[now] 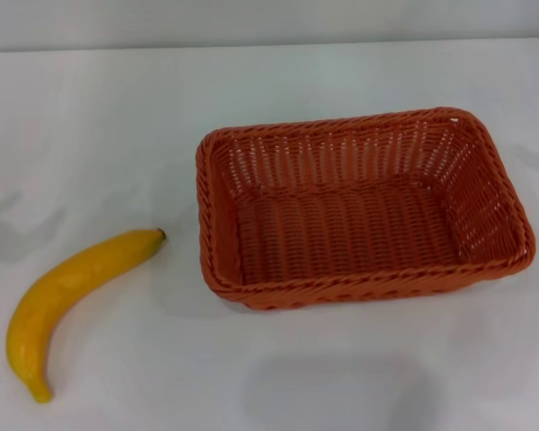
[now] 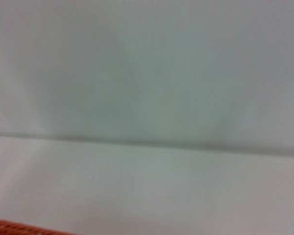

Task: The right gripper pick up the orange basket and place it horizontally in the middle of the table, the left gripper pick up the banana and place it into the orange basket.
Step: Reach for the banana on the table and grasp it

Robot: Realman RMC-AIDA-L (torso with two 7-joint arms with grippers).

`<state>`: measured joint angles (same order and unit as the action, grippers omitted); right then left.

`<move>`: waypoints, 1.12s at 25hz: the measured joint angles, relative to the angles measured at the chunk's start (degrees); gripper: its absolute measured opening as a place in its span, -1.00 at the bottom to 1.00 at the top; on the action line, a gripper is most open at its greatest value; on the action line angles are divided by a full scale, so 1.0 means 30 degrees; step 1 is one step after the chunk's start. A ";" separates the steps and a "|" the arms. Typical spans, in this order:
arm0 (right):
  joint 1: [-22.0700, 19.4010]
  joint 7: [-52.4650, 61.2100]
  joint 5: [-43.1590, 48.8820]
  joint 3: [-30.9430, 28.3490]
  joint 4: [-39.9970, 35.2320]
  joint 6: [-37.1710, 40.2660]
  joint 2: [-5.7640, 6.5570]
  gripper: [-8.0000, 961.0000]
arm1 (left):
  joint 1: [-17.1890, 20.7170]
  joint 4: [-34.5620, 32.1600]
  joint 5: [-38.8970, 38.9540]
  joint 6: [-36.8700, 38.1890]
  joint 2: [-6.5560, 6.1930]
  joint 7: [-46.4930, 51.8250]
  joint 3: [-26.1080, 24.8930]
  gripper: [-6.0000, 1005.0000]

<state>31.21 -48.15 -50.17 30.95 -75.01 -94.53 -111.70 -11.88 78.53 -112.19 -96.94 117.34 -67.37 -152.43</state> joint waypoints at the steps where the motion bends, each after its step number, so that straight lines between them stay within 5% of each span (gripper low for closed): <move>1: -0.0320 -0.0834 -0.0566 -0.0206 0.0037 0.0447 -0.0197 0.76 | -0.0337 0.0545 -0.0863 -0.0467 -0.0058 0.0375 0.0010 0.60; 7: -0.2210 -0.3848 -0.2917 -0.0610 0.0325 0.2801 -0.0927 0.75 | -0.2693 0.0987 -0.5189 -0.3253 -0.1062 0.1571 0.0533 0.60; 13: -0.2843 -0.4701 -0.4237 -0.0668 0.0917 0.3884 -0.0961 0.75 | -0.3637 0.0174 -0.9273 -0.3605 -0.1402 0.1827 0.2783 0.60; 21: -0.3008 -0.4614 -0.5016 -0.0683 0.1246 0.4119 -0.0858 0.75 | -0.4878 -0.2093 -1.2199 -0.2488 -0.1186 0.1436 0.4039 0.60; 28: -0.3073 -0.4553 -0.5164 -0.0678 0.1442 0.4069 -0.0895 0.75 | -0.5037 -0.3524 -1.2326 -0.0764 -0.0907 0.1030 0.4461 0.60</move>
<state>21.99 -61.81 -65.66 28.92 -70.69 -82.33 -114.39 -26.99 67.95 -149.17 -99.24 114.61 -64.28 -139.05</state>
